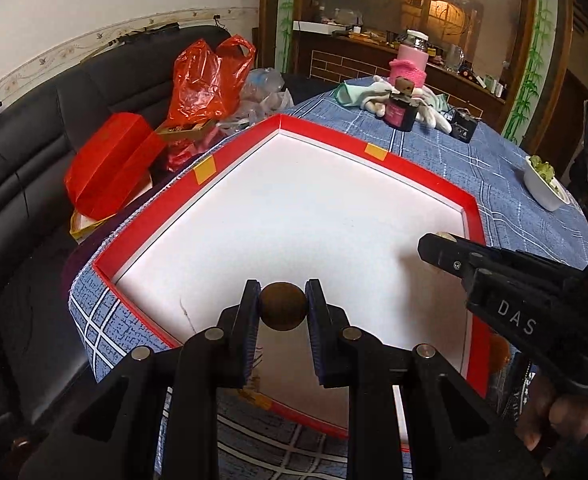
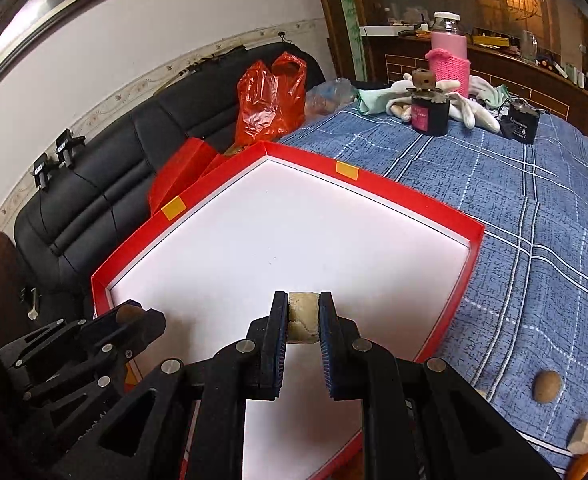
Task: Organize fruits
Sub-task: 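Carry the brown fruit and white cube over the red-rimmed white tray, then open both tools to drop the brown fruit and white cube into the tray, then grasp a mandarin orange beside the tray with the right tool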
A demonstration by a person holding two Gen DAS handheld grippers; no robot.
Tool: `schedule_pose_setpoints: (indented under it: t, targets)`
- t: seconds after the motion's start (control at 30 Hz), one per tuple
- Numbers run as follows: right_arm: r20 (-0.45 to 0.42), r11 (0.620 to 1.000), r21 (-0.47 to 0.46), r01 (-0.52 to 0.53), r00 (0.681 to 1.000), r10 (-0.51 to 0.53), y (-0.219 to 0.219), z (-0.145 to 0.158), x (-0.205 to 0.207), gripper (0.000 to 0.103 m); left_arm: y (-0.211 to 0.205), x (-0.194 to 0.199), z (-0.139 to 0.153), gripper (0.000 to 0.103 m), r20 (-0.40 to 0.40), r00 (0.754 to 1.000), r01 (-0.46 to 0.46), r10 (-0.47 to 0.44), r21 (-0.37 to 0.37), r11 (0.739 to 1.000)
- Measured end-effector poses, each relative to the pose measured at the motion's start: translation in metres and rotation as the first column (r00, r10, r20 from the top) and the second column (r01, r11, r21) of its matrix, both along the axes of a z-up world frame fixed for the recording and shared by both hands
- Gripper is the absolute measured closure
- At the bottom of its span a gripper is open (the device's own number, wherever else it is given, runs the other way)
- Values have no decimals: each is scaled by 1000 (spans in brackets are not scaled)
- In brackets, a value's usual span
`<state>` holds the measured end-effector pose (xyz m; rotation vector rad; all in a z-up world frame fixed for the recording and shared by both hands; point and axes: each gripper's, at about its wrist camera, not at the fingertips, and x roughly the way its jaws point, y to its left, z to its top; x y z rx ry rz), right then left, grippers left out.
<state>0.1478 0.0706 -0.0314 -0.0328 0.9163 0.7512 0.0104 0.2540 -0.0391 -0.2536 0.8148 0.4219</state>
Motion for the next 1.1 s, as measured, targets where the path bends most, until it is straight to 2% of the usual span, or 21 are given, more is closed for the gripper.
schedule_pose_setpoints:
  t: [0.43, 0.47, 0.5, 0.53, 0.57, 0.6, 0.67, 0.73, 0.8, 0.93, 1.1]
  targets:
    - [-21, 1000, -29, 11, 1000, -12, 1, -5, 4, 85, 4, 4, -4, 82, -33, 999, -29, 28, -19, 999]
    - [-20, 999, -31, 16, 1000, -17, 1, -5, 4, 84, 5, 4, -4, 78, -42, 999, -33, 32, -22, 999]
    - [-18, 999, -28, 19, 1000, -20, 0, -4, 4, 82, 6, 5, -4, 61, -48, 998, -40, 39, -26, 999]
    - [-17, 1000, -24, 21, 1000, -21, -1, -4, 3, 79, 8, 4, -4, 50, -50, 998, -52, 50, -31, 998]
    - [-18, 1000, -16, 24, 1000, -25, -3, -2, 3, 75, 9, 3, -3, 35, -46, 997, -64, 62, -36, 997]
    - [-18, 1000, 1, 29, 999, -29, -7, 2, 2, 68, 11, 1, -1, 28, -31, 997, -77, 76, -41, 996]
    - [-6, 999, 26, 38, 999, -38, -15, 9, 0, 64, 12, -1, 1, 27, -11, 995, -100, 100, -35, 994]
    - [12, 998, 48, 51, 999, -52, -26, 18, -5, 49, 12, 0, 2, 27, -27, 994, -103, 103, -25, 994]
    - [32, 996, 55, 66, 997, -68, -37, 25, -11, 42, 11, 0, 3, 27, -33, 994, -103, 102, -27, 994]
    - [64, 991, 85, 104, 992, -110, -77, 36, -29, 39, 2, -5, 10, 27, -4, 996, -93, 93, -50, 994]
    - [88, 972, 99, 211, 972, -220, -155, 36, -55, 36, -28, -15, 25, 27, 81, 997, -13, 14, -11, 1000]
